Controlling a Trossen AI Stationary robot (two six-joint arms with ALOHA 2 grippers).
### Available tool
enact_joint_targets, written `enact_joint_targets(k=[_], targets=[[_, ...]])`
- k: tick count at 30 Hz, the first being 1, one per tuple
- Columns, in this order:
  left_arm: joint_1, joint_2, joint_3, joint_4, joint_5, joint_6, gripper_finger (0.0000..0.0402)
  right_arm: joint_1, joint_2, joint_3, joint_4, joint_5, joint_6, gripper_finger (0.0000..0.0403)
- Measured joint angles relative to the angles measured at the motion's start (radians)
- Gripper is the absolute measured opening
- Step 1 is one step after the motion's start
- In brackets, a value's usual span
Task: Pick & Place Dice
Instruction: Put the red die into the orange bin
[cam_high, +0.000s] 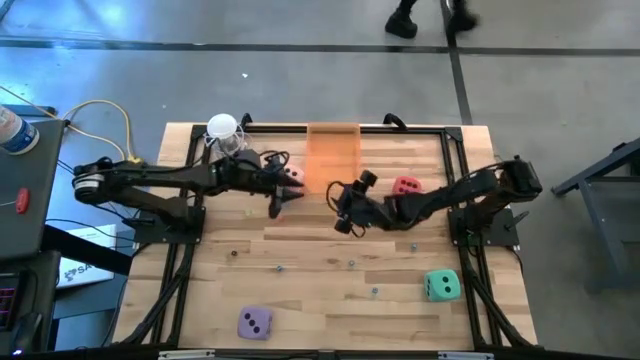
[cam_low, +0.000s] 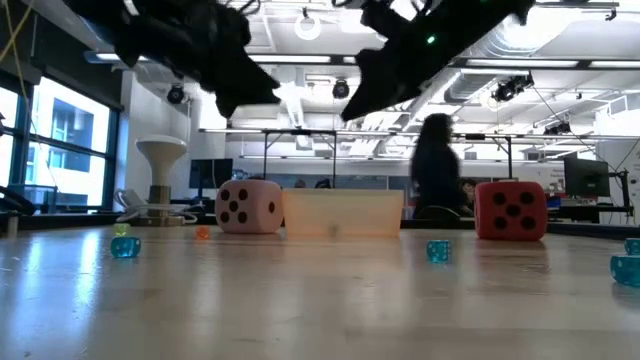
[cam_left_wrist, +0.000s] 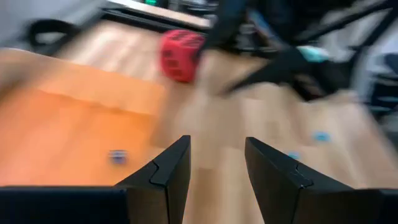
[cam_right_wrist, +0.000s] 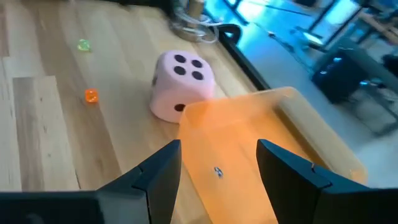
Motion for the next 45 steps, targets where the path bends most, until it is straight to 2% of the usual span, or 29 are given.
enact_joint_targets(k=[3, 6, 11, 15, 21, 30, 39, 45], targets=[[-0.044, -0.011, 0.0, -0.005, 0.063, -0.024, 0.0148, 0.041, -0.035, 0.0, -0.086, 0.041, 0.126, 0.0205], [-0.091, -0.007, 0.0, -0.007, 0.071, -0.026, 0.0148, 0.062, -0.086, 0.0, -0.186, 0.05, 0.275, 0.0223], [-0.156, -0.001, -0.001, -0.014, 0.071, -0.027, 0.0148, 0.064, -0.137, 0.0, -0.378, 0.131, 0.489, 0.0283], [-0.204, -0.001, -0.001, -0.012, 0.072, -0.027, 0.0148, 0.064, -0.147, 0.0, -0.47, 0.162, 0.566, 0.0329], [-0.254, -0.001, -0.001, -0.012, 0.062, -0.026, 0.0148, 0.065, -0.147, 0.0, -0.466, 0.16, 0.56, 0.0361], [-0.284, -0.001, -0.001, -0.012, 0.059, -0.018, 0.0148, 0.062, -0.129, 0.0, -0.463, 0.046, 0.545, 0.036], [-0.284, -0.001, -0.001, -0.014, 0.059, -0.016, 0.0148, 0.054, -0.084, 0.0, -0.465, 0.016, 0.535, 0.0393], [-0.284, -0.001, -0.001, -0.015, 0.058, -0.015, 0.0148, 0.034, -0.075, 0.0, -0.464, -0.016, 0.536, 0.0397]])
